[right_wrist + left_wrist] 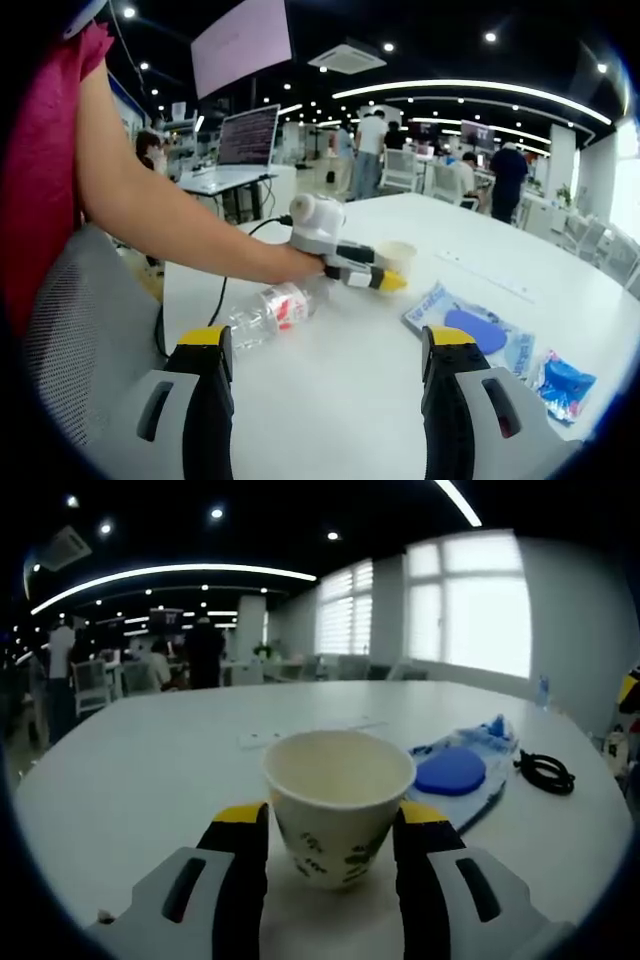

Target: Arrange the tabletop items into an orderly group along one side of the table until the central work area is clear of visible clutter.

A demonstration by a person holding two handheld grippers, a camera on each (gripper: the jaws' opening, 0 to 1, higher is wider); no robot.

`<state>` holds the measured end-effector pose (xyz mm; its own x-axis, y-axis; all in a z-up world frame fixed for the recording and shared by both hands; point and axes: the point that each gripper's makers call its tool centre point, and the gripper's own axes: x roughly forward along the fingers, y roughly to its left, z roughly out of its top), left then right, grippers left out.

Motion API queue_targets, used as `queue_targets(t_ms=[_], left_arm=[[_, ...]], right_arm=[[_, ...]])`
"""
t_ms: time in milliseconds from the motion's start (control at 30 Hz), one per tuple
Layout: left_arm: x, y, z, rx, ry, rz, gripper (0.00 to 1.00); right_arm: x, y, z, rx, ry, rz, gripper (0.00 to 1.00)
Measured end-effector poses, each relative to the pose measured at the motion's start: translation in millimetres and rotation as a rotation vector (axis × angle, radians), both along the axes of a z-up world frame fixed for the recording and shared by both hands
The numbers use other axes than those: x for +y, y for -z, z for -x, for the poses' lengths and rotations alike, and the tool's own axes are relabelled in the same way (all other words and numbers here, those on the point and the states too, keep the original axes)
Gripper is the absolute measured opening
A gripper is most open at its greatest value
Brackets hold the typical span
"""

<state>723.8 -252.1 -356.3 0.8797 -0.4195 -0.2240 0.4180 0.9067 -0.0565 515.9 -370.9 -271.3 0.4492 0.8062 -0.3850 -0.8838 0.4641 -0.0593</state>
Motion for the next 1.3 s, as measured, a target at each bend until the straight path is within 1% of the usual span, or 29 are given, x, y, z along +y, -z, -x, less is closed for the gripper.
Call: queue_targets(t_ms=[200,667,733,800,833,1000,1300], left_arm=[[3.9,-0.4,1.6,-0.004,-0.011,0.007,0.52],[4.3,-1.4,9.9,0.004,-0.010,0.001,0.54],[5.2,-2.3,10.7,-0.001,-0.013,0.008,0.56],[5.9,-1.1,12.6,0.007,-0.013,0.009,0.56],[6.0,-1.8,13.0,0.003,-0.013,0.012,0.58],[7.8,-1.2,15.9,0.012,-0.015,0.007,0.58],[12.8,-10.2,30.7,0.014,-0.024,0.010,0.61]], right_arm=[[1.0,-0.2,0.0,0.001,-0.002,-0.002,0.78],[2.7,-0.5,1.1,0.000,-0.010,-0.005,0.78],[2.7,-0.2,1.0,0.000,-0.010,-0.004,0.78],[2.6,0.0,1.1,0.000,-0.011,-0.003,0.78],[2.8,-0.1,1.2,0.000,-0.011,-0.004,0.78],[4.1,-0.8,1.7,0.000,-0.015,-0.007,0.78],[5.3,-2.7,2.5,-0.003,-0.019,-0.013,0.79]])
